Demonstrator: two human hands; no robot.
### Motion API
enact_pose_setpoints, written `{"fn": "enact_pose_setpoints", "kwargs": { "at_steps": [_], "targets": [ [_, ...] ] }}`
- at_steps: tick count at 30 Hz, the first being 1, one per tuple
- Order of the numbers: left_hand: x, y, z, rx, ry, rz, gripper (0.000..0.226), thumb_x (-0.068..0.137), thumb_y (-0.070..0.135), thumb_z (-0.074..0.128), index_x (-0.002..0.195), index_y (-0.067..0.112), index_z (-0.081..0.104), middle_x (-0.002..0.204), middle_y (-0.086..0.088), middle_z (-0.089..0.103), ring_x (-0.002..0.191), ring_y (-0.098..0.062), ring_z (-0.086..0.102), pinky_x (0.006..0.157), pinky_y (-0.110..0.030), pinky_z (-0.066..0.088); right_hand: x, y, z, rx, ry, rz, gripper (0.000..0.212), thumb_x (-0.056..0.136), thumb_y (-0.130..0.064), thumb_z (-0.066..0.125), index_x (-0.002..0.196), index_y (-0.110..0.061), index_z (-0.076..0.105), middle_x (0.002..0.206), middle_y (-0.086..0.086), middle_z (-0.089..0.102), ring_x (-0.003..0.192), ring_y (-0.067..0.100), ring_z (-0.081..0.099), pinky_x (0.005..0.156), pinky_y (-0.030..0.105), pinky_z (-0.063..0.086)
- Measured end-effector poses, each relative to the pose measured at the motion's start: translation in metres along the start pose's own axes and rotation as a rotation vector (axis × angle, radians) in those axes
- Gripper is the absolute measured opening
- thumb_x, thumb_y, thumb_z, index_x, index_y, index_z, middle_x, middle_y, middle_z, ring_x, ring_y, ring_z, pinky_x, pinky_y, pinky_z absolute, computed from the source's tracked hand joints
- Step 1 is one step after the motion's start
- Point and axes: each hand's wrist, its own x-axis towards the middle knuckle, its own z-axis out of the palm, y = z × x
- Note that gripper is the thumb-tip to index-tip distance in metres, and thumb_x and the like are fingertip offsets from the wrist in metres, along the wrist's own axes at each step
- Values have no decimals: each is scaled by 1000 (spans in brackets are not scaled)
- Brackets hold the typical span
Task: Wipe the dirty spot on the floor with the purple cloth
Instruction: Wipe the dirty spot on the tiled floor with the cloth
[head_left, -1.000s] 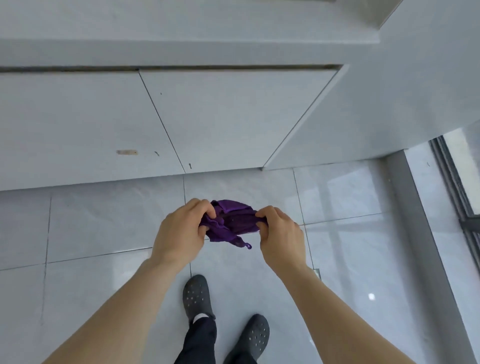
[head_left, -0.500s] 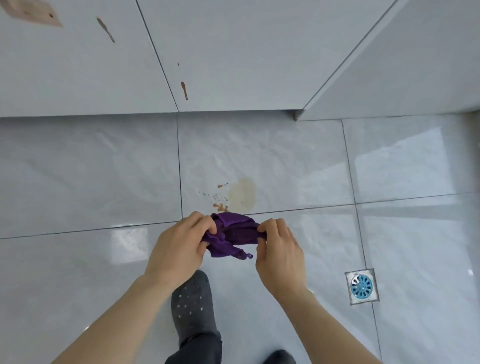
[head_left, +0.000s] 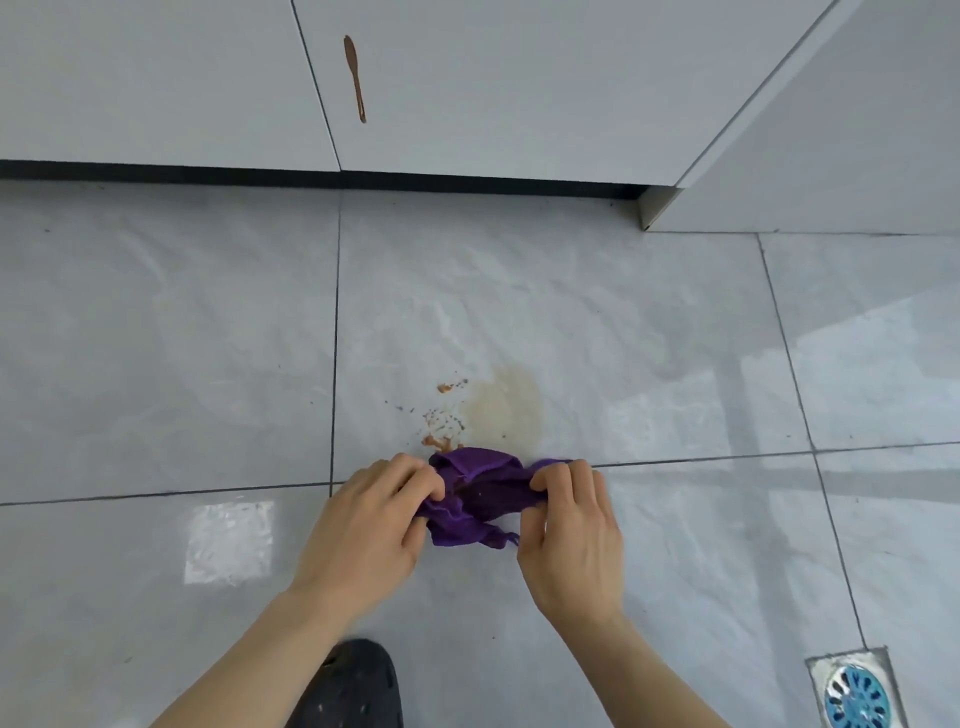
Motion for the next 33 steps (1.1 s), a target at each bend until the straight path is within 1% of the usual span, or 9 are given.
{"fn": "enact_pose_setpoints", "kwargs": {
  "at_steps": [4, 8, 13, 16, 18, 21, 25, 30, 33],
  "targets": [
    [9, -3, 15, 29, 52, 53, 44, 72, 2, 77, 104, 26, 60, 112, 11, 64, 90, -17, 65, 77, -29, 54, -2, -2, 13, 36, 85, 8, 24, 81, -10, 58, 103, -15, 54, 105, 1, 54, 93, 27, 54, 76, 43, 50],
    [15, -5, 22, -7, 34, 18, 53, 76, 1, 76, 118, 27, 56, 119, 10, 69, 102, -19, 67, 84, -30, 55, -6, -14, 25, 41, 104, -29, 34, 89, -25, 64, 118, -10, 58, 128, 8, 54, 122, 35, 54, 102, 52, 43],
    [15, -20, 18, -160, 35, -32, 60, 83, 12, 58, 138, 31, 42, 146, 16, 56, 128, -12, 55, 110, -19, 36, -9, -34, 53, -13, -85, -18, 72, 99, -65, 41, 144, -9, 47, 157, 14, 42, 153, 33, 26, 121, 58, 25],
    [23, -43, 10, -124, 221, -37, 57, 83, 14, 54, 139, 19, 46, 158, 4, 46, 144, -17, 45, 122, -33, 26, 3, -48, 72, -3, -117, 92, 98, 92, -83, 30, 158, -11, 28, 169, 15, 21, 159, 30, 3, 124, 63, 10],
    [36, -60, 7, -2, 294, -103, 56, 96, 30, 45, 150, 15, 41, 164, -3, 39, 153, -23, 35, 127, -46, 21, 13, -56, 80, -10, -113, 118, 106, 87, -88, 30, 162, -14, 17, 171, 14, 11, 159, 30, -4, 123, 67, 4],
    [57, -78, 15, 156, 254, -199, 69, 102, 52, 29, 161, 15, 26, 171, -6, 26, 159, -26, 20, 129, -52, 13, 18, -55, 86, -66, -120, 73, 115, 82, -93, 34, 163, -13, 13, 172, 13, 5, 159, 29, -5, 121, 71, 1],
    [69, -85, 29, 270, 226, -293, 76, 102, 58, 24, 161, 10, 25, 171, -12, 22, 160, -29, 16, 129, -55, 16, 13, -39, 92, -73, -93, -36, 111, 86, -86, 43, 163, -12, 13, 172, 13, 6, 160, 29, 1, 122, 69, 1],
    [69, -85, 29, 295, 233, -291, 77, 101, 57, 27, 161, 10, 25, 172, -11, 20, 161, -27, 13, 129, -55, 15, 11, -27, 99, 11, 33, -74, 82, 95, -67, 54, 156, -17, 33, 164, 16, 28, 158, 35, 13, 121, 68, 13],
    [71, -86, 29, 305, 227, -303, 77, 100, 58, 28, 161, 10, 25, 172, -11, 20, 161, -27, 12, 129, -54, 14, 8, -25, 101, -67, 125, -6, 76, 91, -68, 58, 150, -22, 44, 149, 13, 45, 153, 39, 26, 119, 69, 22]
  ]
}}
